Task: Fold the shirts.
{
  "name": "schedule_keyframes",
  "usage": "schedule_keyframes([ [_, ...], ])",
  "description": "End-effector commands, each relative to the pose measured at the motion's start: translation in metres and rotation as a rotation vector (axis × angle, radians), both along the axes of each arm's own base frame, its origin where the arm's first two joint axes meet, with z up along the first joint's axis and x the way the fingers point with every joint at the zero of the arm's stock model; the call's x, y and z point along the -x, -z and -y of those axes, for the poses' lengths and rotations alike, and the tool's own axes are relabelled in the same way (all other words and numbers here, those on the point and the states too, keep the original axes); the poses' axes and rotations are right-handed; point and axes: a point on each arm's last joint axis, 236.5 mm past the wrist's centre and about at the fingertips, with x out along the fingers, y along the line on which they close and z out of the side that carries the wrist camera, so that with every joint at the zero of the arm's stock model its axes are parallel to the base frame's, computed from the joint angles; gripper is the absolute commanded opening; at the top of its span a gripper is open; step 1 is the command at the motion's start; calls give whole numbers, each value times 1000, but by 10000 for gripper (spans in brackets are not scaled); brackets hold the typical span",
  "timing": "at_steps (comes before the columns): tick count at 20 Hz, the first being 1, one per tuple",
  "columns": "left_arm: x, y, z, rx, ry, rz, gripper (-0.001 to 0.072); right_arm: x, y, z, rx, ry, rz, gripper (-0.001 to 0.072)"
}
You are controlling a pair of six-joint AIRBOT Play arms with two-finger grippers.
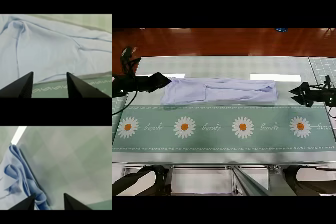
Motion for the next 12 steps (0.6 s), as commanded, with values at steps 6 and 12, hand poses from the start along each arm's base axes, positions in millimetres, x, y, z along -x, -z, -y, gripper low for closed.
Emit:
schedule_keyframes([
  [6, 6, 4, 18, 9, 20, 16, 509, -33, 24, -78, -144, -144, -51, 414],
  [12, 5, 2, 21, 36, 14, 17, 508, -53, 19, -125, -129, -249, -18, 127],
])
